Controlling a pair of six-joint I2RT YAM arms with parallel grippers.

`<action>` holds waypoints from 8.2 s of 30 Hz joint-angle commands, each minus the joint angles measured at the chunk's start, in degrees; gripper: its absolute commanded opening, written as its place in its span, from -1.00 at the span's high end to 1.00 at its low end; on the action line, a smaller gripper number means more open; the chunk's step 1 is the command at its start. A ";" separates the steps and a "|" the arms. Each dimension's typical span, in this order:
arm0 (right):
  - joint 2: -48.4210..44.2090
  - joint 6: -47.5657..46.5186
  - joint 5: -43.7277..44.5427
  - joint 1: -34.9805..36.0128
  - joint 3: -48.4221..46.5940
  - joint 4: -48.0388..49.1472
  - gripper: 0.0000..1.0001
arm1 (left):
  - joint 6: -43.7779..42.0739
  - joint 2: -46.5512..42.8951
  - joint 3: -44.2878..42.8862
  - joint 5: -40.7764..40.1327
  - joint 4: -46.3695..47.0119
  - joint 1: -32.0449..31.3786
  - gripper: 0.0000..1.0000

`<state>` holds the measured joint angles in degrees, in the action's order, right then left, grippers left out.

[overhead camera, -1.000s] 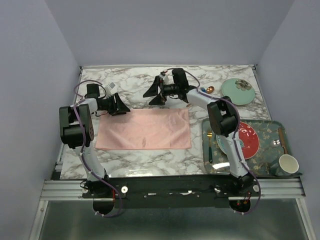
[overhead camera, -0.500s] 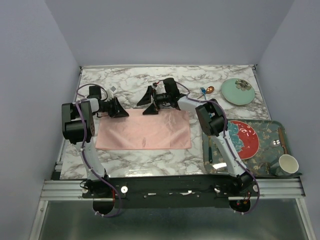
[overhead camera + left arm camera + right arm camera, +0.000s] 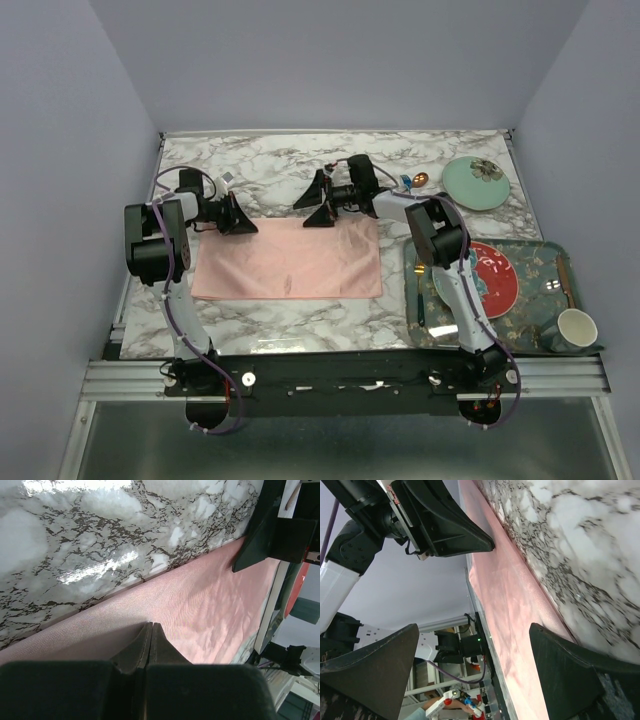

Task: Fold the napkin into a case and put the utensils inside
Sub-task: Smooth out the rectangle-folded napkin at the center of the board, then pick up the rectangle-folded napkin at the center of the board.

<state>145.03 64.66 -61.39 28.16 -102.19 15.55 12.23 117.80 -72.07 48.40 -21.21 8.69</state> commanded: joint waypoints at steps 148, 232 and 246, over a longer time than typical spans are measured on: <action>-18.63 -62.29 26.85 -8.30 -8.73 -65.91 -0.23 | -20.74 -15.12 -6.94 -16.65 -17.25 12.32 -0.83; -22.95 -54.91 33.70 -8.39 15.80 -61.34 -0.08 | -26.20 -5.56 -4.30 -40.49 -17.20 3.97 -0.03; -23.30 -54.91 34.31 -8.30 16.15 -61.08 0.05 | -27.35 -4.86 -4.39 -40.49 -17.46 3.00 0.51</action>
<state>120.36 9.58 -28.95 19.57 -86.50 -45.25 -14.13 111.13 -77.34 7.29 -39.07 12.49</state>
